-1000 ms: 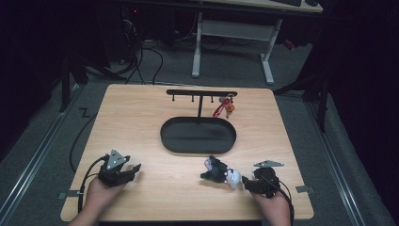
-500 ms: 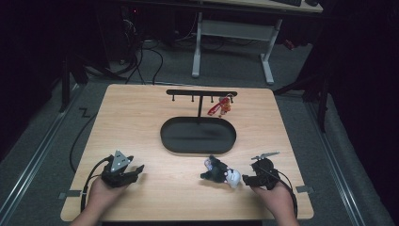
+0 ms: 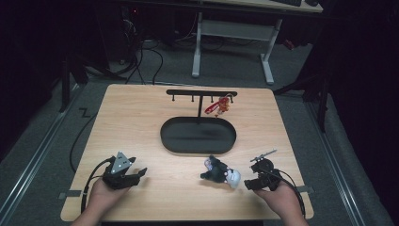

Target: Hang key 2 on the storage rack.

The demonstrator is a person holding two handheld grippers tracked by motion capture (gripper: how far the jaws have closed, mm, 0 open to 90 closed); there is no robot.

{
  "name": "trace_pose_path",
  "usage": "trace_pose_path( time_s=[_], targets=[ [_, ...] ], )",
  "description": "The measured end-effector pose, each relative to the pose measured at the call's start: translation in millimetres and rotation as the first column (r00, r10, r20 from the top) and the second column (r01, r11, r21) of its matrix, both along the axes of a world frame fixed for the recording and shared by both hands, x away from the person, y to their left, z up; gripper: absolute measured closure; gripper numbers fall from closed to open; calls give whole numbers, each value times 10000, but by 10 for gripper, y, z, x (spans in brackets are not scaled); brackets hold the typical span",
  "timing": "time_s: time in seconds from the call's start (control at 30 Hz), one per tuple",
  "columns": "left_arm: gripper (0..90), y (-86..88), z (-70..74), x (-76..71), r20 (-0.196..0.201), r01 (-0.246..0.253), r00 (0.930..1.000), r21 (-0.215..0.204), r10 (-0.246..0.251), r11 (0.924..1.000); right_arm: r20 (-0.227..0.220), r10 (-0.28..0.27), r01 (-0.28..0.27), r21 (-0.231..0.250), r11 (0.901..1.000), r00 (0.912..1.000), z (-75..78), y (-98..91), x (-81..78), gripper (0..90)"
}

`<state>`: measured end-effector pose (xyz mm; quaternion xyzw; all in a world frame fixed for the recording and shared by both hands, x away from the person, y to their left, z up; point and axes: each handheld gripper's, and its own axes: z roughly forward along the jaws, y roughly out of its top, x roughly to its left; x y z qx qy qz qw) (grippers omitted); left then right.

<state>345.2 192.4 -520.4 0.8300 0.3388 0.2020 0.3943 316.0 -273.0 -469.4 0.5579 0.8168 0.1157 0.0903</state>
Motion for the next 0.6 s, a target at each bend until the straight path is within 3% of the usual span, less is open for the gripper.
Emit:
trace_pose_path(
  time_s=[0.1,0.13,0.37,0.6],
  targets=[
    [382,-8,-13,7,-9,-5,10000,102,5,9999,-166,87,-85,147,9999,9998,32,5,-7,346],
    [383,-8,-17,16,-44,-10,10000,102,10,9999,-345,378,-373,167,9992,9987,72,35,-9,316],
    [383,-7,-22,17,-82,7,10000,189,-5,9998,-509,909,-895,296,9956,9946,113,144,28,240],
    [383,-10,-27,10,-71,38,10000,217,-36,9998,-652,1741,-1732,199,9847,9826,87,354,107,214]
  ],
)
